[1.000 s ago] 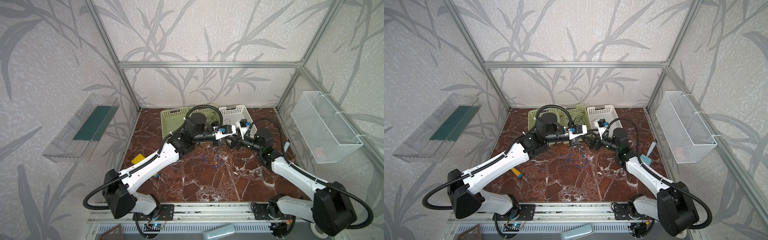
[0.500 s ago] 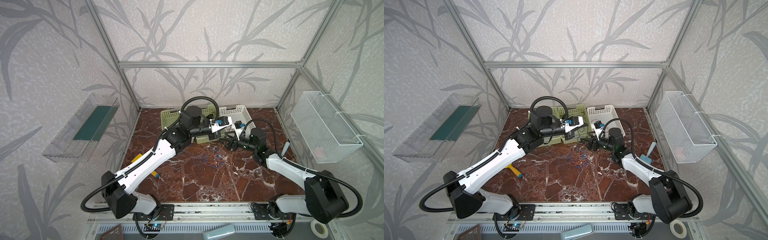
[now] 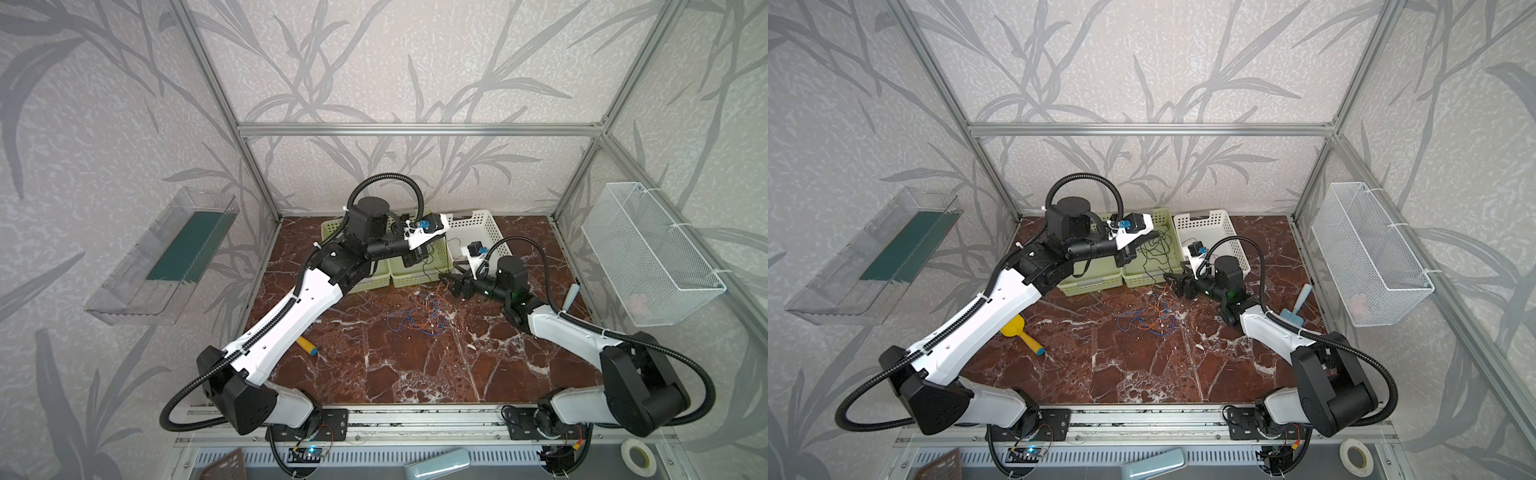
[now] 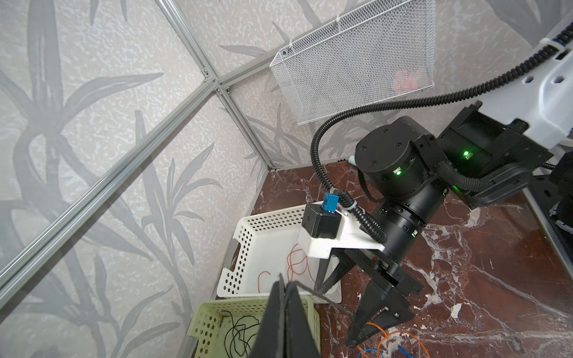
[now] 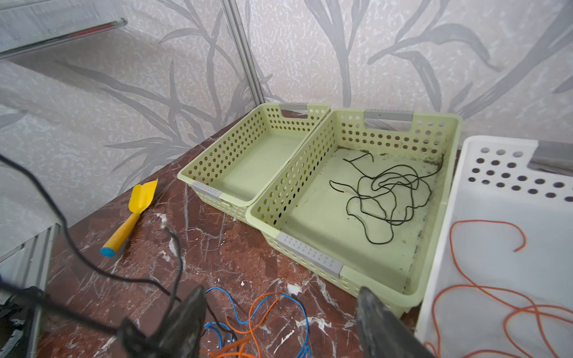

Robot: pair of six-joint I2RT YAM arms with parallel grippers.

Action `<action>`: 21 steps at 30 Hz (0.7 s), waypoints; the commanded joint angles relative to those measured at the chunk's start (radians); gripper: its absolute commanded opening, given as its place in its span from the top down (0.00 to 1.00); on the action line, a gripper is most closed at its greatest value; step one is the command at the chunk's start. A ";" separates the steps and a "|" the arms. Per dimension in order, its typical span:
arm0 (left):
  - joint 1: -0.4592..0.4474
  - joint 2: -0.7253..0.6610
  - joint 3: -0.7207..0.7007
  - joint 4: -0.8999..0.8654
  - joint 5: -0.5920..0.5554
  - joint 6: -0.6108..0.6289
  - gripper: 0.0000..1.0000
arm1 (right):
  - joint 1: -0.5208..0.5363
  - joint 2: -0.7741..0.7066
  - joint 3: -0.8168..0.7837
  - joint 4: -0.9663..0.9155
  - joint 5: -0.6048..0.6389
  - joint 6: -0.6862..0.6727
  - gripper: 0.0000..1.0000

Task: Untangle and sort cables by color
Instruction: Straighten the cable.

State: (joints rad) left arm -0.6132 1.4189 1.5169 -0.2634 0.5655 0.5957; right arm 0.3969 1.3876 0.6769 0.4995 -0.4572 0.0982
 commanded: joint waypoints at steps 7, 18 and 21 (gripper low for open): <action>0.082 -0.033 0.132 0.122 -0.015 0.028 1.00 | -0.003 0.012 -0.051 -0.177 0.118 -0.107 0.28; 0.130 0.018 0.250 0.126 0.010 -0.014 1.00 | 0.056 0.069 0.005 -0.264 0.214 -0.130 0.32; 0.136 0.030 0.272 0.128 0.007 -0.017 1.00 | 0.056 0.076 0.008 -0.274 0.238 -0.118 0.32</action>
State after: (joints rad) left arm -0.4946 1.4803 1.6897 -0.3180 0.5571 0.5903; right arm 0.4572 1.4166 0.7197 0.4385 -0.3050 0.0090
